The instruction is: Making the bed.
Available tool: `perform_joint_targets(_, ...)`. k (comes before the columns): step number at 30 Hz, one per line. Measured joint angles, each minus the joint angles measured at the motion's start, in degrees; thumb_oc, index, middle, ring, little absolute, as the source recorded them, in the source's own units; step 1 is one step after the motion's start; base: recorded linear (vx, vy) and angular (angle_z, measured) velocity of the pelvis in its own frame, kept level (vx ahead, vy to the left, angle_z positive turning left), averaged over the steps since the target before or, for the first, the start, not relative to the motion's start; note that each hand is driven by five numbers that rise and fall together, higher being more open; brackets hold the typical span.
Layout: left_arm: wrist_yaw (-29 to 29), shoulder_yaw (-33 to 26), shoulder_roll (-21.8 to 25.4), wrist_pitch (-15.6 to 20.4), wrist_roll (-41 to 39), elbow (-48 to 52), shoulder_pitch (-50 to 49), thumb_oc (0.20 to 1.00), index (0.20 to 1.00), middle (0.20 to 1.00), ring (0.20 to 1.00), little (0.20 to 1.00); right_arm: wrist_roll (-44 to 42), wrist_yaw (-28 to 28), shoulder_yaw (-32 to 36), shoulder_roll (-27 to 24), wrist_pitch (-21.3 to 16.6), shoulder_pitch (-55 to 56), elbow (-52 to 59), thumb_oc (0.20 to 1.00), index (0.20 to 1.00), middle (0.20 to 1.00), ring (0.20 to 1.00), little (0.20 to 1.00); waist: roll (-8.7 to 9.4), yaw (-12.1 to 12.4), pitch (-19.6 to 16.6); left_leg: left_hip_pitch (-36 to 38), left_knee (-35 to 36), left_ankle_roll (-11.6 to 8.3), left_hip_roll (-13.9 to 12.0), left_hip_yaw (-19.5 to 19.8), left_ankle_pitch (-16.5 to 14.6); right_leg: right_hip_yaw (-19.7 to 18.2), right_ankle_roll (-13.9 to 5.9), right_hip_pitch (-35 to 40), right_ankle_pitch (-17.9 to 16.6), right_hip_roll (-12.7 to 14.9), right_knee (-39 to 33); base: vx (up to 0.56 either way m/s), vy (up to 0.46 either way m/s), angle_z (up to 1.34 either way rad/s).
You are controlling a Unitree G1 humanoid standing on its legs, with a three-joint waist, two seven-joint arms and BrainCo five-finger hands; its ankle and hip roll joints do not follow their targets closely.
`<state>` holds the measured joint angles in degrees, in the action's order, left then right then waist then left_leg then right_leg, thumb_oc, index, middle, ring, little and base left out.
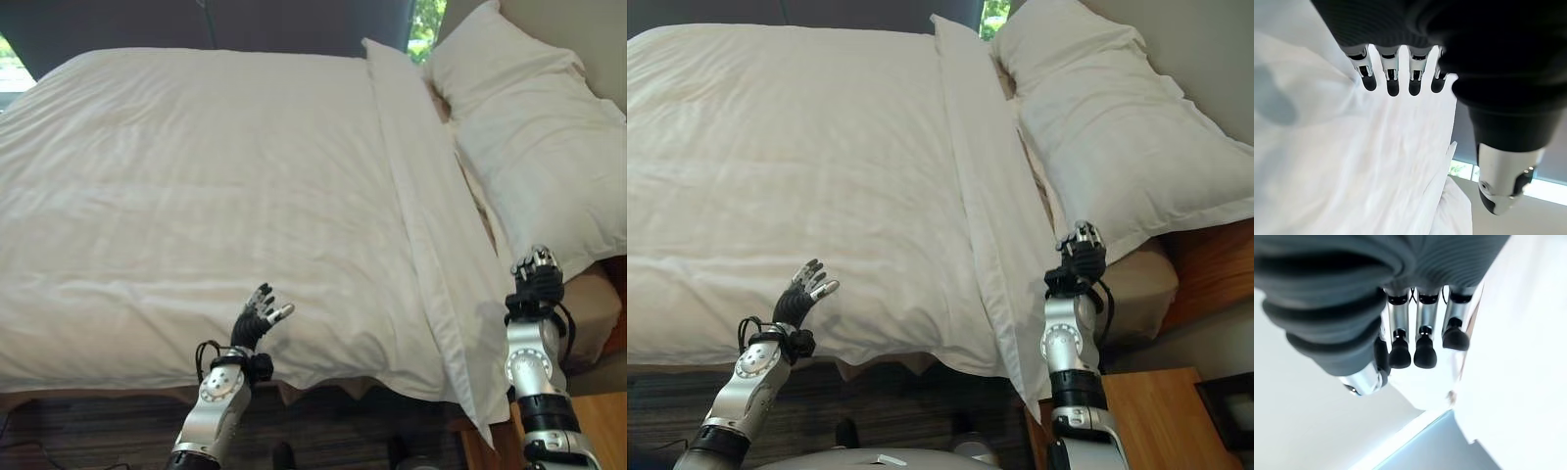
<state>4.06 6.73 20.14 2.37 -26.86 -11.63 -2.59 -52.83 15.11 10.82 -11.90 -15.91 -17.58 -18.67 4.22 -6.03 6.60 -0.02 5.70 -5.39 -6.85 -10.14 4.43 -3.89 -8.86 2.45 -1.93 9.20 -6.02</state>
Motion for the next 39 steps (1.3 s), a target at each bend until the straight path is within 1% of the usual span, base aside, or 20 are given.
perform_joint_targets(2, 0.04, 0.99, 0.01, 0.21, -0.10, -0.01, 0.18, 1.000, 1.000, 1.000, 1.000, 1.000, -0.04, 0.98, -0.22, -0.02, -1.14, -1.39, -0.70, 0.200, 0.200, 0.200, 0.200, 0.200, -1.39, 0.05, -0.06, -0.92, -0.03, 0.04, 0.33, 0.09, 0.43, 0.06, -0.01, -0.79, -0.05, 0.26, 0.07, -0.31, 0.095, 0.02)
perform_joint_targets(3, 0.26, 1.95, 0.09, 0.74, -0.95, -0.24, 0.80, 1.000, 1.000, 1.000, 1.000, 1.000, -0.02, 1.26, -0.44, -0.27, -1.88, -2.84, -2.52, 0.200, 0.200, 0.200, 0.200, 0.200, -2.77, 0.00, 0.55, -2.21, -0.32, 0.55, 0.60, -0.12, 0.86, -0.06, -0.23, -2.26, -0.33, 0.44, 0.26, -0.25, 0.133, 0.00)
perform_joint_targets(4, 0.50, 3.07, -0.03, 1.36, -1.97, -0.61, 2.34, 1.000, 1.000, 1.000, 1.000, 1.000, -0.04, 1.74, -0.29, -0.86, -1.93, -4.96, -4.20, 0.200, 0.200, 0.200, 0.200, 0.200, -3.09, -0.01, 0.95, -3.73, -0.34, 0.81, 0.90, 0.09, 1.48, -0.29, -0.52, -3.68, -0.93, 0.71, 0.31, -0.11, 0.089, -0.01)
perform_joint_targets(9, 0.69, 5.58, -1.10, 2.87, -2.45, -3.11, 6.98, 1.000, 1.000, 1.000, 1.000, 1.000, -2.31, 3.10, 0.43, -4.42, -1.04, -9.18, -15.85, 0.200, 0.200, 0.200, 0.200, 0.200, -10.03, -0.19, 6.69, -7.39, -0.28, 2.01, 3.29, -0.19, 2.40, -1.24, -2.31, -7.51, -1.88, 3.19, 0.11, -0.08, 0.112, -0.02)
perform_joint_targets(11, 0.46, 5.65, -1.08, 3.70, -3.95, -3.48, 7.44, 1.000, 1.000, 1.000, 1.000, 1.000, -2.34, 2.34, 1.54, -5.69, -0.70, -9.07, -19.57, 0.200, 0.200, 0.200, 0.200, 0.200, -12.11, -0.34, 8.15, -8.90, -0.01, 2.30, 3.94, -0.42, 2.60, -1.50, -2.73, -9.28, -2.13, 3.91, 0.06, -0.04, 0.086, 0.01)
perform_joint_targets(12, 0.36, 5.60, -1.08, 3.89, -4.44, -3.94, 7.66, 1.000, 1.000, 1.000, 1.000, 1.000, -2.33, 1.36, 2.48, -6.35, -1.20, -8.97, -20.34, 0.200, 0.200, 0.200, 0.200, 0.200, -13.02, -0.53, 8.92, -9.52, -0.04, 2.52, 4.07, -0.39, 2.75, -1.56, -2.88, -9.79, -2.25, 4.27, 0.06, -0.01, 0.053, 0.01)
perform_joint_targets(14, 0.04, 4.79, -1.02, 3.95, -4.48, -5.16, 7.70, 1.000, 1.000, 1.000, 1.000, 1.000, -2.37, 0.26, 4.40, -7.00, -1.04, -9.10, -21.02, 0.200, 0.200, 0.200, 0.200, 0.200, -13.51, -1.88, 10.43, -9.63, -0.30, 2.76, 5.07, -0.39, 2.91, -1.56, -2.95, -9.86, -2.64, 4.99, 0.28, 0.00, 0.018, 0.02)
perform_joint_targets(18, -0.27, 4.22, -1.16, 4.12, -4.47, -7.85, 9.76, 1.000, 1.000, 1.000, 1.000, 1.000, -6.52, -1.60, 10.10, -6.91, 1.66, -6.37, -30.34, 0.200, 0.200, 0.200, 0.200, 0.200, -12.48, -2.83, 11.14, -8.82, -0.07, 2.60, 5.14, -0.27, 2.62, -1.30, -3.23, -8.93, -2.37, 5.16, 0.06, 0.02, -0.005, 0.02)
perform_joint_targets(23, 0.17, 3.35, -2.37, 4.40, -4.47, -9.66, 10.82, 1.000, 1.000, 1.000, 1.000, 1.000, -9.10, -1.53, 13.83, -2.20, 4.72, 2.07, -40.48, 0.200, 0.200, 0.200, 0.200, 0.200, -11.71, -4.04, 11.75, -7.62, -0.29, 2.63, 5.13, -0.24, 2.37, -1.04, -3.24, -7.60, -2.36, 5.04, 0.30, 0.04, -0.017, 0.01)
perform_joint_targets(24, 0.20, 3.18, -2.49, 4.41, -4.46, -10.15, 11.44, 1.000, 1.000, 1.000, 1.000, 1.000, -9.03, -1.78, 14.10, -1.70, 6.04, 4.85, -43.32, 0.200, 0.200, 0.200, 0.200, 0.200, -10.81, -4.80, 12.13, -6.64, -0.29, 2.43, 4.80, -0.21, 1.73, -1.01, -3.18, -6.71, -2.10, 5.05, 0.30, 0.09, -0.058, 0.02)
perform_joint_targets(25, 0.18, 2.81, -2.48, 4.45, -4.47, -10.29, 11.64, 1.000, 1.000, 1.000, 1.000, 1.000, -9.02, -1.48, 15.15, -1.56, 7.20, 6.71, -44.42, 0.200, 0.200, 0.200, 0.200, 0.200, -10.23, -4.58, 12.02, -5.83, 0.00, 2.39, 4.87, -0.20, 1.61, -0.84, -3.15, -5.70, -1.96, 5.06, 0.29, 0.08, -0.046, -0.01)
perform_joint_targets(26, 0.17, 2.09, -2.42, 4.46, -4.47, -10.43, 11.43, 1.000, 1.000, 1.000, 1.000, 1.000, -8.97, -1.30, 16.04, -1.64, 7.62, 8.15, -44.37, 0.366, 0.366, 0.366, 0.366, 0.366, -9.24, -5.00, 11.97, -5.20, 0.01, 2.06, 4.63, -0.25, 1.11, -0.83, -3.16, -5.14, -1.80, 5.04, 0.24, 0.07, -0.050, -0.02)
perform_joint_targets(27, 0.21, 1.38, -2.44, 4.44, -4.48, -10.58, 11.21, 1.000, 1.000, 1.000, 1.000, 1.000, -8.78, -1.29, 16.13, -1.78, 7.83, 9.50, -43.50, 1.000, 1.000, 1.000, 1.000, 1.000, -8.52, -5.05, 11.86, -4.74, 0.02, 2.22, 4.59, -0.32, 0.95, -0.93, -3.18, -4.79, -1.68, 4.97, 0.11, 0.05, -0.043, -0.05)
perform_joint_targets(28, 0.30, 0.86, -2.40, 4.41, -4.48, -10.57, 11.16, 1.000, 1.000, 1.000, 1.000, 1.000, -7.95, -1.11, 16.05, -2.26, 7.94, 11.36, -40.97, 1.000, 1.000, 1.000, 1.000, 1.000, -7.04, -5.29, 11.45, -4.70, 0.02, 2.19, 4.27, -0.37, 0.90, -0.95, -3.42, -4.78, -1.44, 4.69, 0.11, 0.06, -0.064, -0.06)
perform_joint_targets(29, 0.79, -0.65, -2.40, 4.37, -4.47, -10.51, 10.82, 1.000, 1.000, 1.000, 1.000, 1.000, -5.55, -0.98, 15.17, -2.45, 7.95, 13.56, -34.27, 1.000, 1.000, 1.000, 1.000, 1.000, -4.75, -5.41, 10.73, -4.64, 0.01, 2.25, 3.84, -0.40, 0.98, -1.06, -3.21, -4.81, -1.55, 4.22, 0.29, 0.05, -0.061, -0.07)
perform_joint_targets(30, 1.02, -1.42, -2.37, 4.28, -4.43, -10.42, 10.02, 1.000, 1.000, 1.000, 1.000, 1.000, -3.71, -0.79, 14.36, -2.73, 7.92, 14.04, -31.43, 1.000, 1.000, 1.000, 1.000, 1.000, -3.24, -5.63, 9.66, -4.42, 0.01, 2.24, 3.54, -0.53, 0.97, -1.21, -2.80, -4.74, -1.84, 3.92, 0.29, 0.06, -0.066, -0.09)
perform_joint_targets(31, 1.66, -2.17, -2.35, 3.47, -4.32, -9.63, 8.64, 1.000, 1.000, 1.000, 1.000, 1.000, 0.72, -0.70, 10.44, -3.13, 8.03, 16.02, -22.35, 1.000, 1.000, 1.000, 1.000, 1.000, -0.65, -5.59, 7.97, -2.84, 0.01, 1.90, 3.06, -0.61, 0.72, -1.26, -2.44, -3.23, -1.66, 3.42, 0.28, 0.05, -0.052, -0.07)
perform_joint_targets(33, 1.92, -2.51, -2.28, 2.46, -3.58, -6.87, 6.92, 1.000, 1.000, 1.000, 1.000, 1.000, 6.46, -0.66, 7.09, -3.55, 8.22, 17.18, -13.21, 1.000, 1.000, 1.000, 1.000, 1.000, 1.41, -5.54, 6.10, -1.67, 0.02, 1.50, 2.55, -0.85, 0.42, -1.37, -2.13, -2.17, -1.45, 2.95, 0.26, 0.04, -0.033, -0.07)
perform_joint_targets(36, 1.88, -2.11, -2.01, 2.03, -1.62, -5.31, 5.52, 1.000, 1.000, 1.000, 1.000, 1.000, 15.08, -1.05, 4.47, -4.02, 7.85, 14.29, -4.93, 1.000, 1.000, 1.000, 1.000, 1.000, 4.01, -4.71, 2.37, -0.68, 0.02, 1.08, 1.67, -1.78, 0.11, -1.99, -1.76, -1.83, -1.29, 2.10, 0.30, 0.04, -0.019, -0.13)
perform_joint_targets(39, 1.79, -1.80, -1.86, 1.95, -0.98, -3.60, 4.35, 1.000, 1.000, 1.000, 1.000, 1.000, 19.75, -2.30, -0.04, -3.80, 7.51, 13.14, 1.55, 1.000, 1.000, 1.000, 1.000, 1.000, 4.99, -4.66, 0.72, 0.32, 0.02, 1.07, 1.31, -2.06, 0.10, -2.19, -1.72, -1.06, -1.28, 1.69, 0.24, 0.02, -0.003, -0.06)
